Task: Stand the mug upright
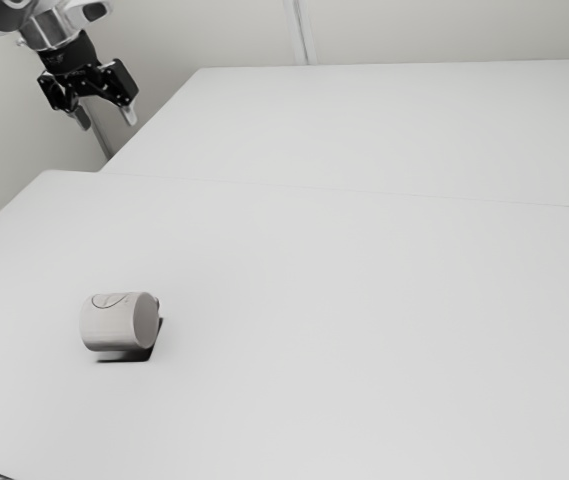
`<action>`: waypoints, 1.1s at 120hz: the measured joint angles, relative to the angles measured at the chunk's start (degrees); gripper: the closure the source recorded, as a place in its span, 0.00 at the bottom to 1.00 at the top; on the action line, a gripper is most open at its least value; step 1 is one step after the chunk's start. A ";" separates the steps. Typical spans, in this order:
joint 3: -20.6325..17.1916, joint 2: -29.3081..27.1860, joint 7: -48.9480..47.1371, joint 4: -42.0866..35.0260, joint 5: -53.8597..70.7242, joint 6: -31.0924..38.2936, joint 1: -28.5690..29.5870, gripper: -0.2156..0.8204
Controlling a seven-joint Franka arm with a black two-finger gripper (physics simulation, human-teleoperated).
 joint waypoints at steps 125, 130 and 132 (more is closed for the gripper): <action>24.38 9.95 44.25 -40.15 -51.60 5.67 20.92 0.22; 24.38 10.65 46.92 -41.43 -53.67 4.55 20.81 0.22; 24.38 10.84 47.94 -41.94 -54.42 4.16 20.74 0.22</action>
